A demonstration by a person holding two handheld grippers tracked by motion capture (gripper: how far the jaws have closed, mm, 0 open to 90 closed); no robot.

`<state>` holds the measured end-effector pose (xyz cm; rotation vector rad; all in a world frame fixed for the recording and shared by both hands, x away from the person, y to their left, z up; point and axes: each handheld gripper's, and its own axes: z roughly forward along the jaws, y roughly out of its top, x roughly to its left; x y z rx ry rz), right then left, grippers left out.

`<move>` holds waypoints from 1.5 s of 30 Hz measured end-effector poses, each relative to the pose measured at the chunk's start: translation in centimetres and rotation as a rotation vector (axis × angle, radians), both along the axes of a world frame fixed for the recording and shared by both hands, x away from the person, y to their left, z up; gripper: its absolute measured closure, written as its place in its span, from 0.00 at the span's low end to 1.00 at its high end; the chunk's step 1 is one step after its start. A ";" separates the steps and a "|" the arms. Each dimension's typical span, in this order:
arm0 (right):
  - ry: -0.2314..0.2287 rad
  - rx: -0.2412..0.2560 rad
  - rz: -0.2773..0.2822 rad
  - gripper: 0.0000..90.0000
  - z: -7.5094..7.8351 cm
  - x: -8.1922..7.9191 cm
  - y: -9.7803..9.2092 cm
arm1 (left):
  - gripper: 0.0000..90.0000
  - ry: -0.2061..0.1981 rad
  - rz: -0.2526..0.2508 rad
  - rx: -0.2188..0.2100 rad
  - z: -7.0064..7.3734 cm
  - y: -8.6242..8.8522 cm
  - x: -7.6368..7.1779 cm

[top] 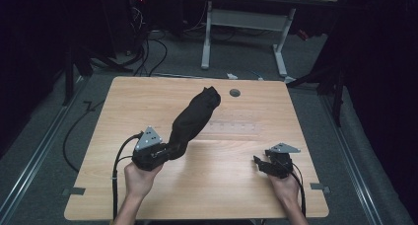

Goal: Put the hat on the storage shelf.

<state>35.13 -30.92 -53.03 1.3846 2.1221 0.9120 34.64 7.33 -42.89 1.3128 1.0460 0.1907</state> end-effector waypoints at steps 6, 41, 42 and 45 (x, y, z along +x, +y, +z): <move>-0.001 -0.007 -0.007 0.45 0.0 0.0 0.1 | 0.95 0.004 0.025 -0.045 0.9 -0.1 1.0; 0.002 -0.009 -0.004 0.42 0.0 -0.1 0.2 | 0.95 -0.081 0.076 -0.074 2.9 -1.9 8.0; 0.003 -0.008 -0.005 0.42 0.0 -0.1 0.2 | 0.95 -0.087 0.075 -0.074 2.8 -2.1 8.2; 0.002 -0.009 -0.004 0.42 0.0 -0.1 0.2 | 0.95 -0.089 0.073 -0.084 2.6 -2.3 8.6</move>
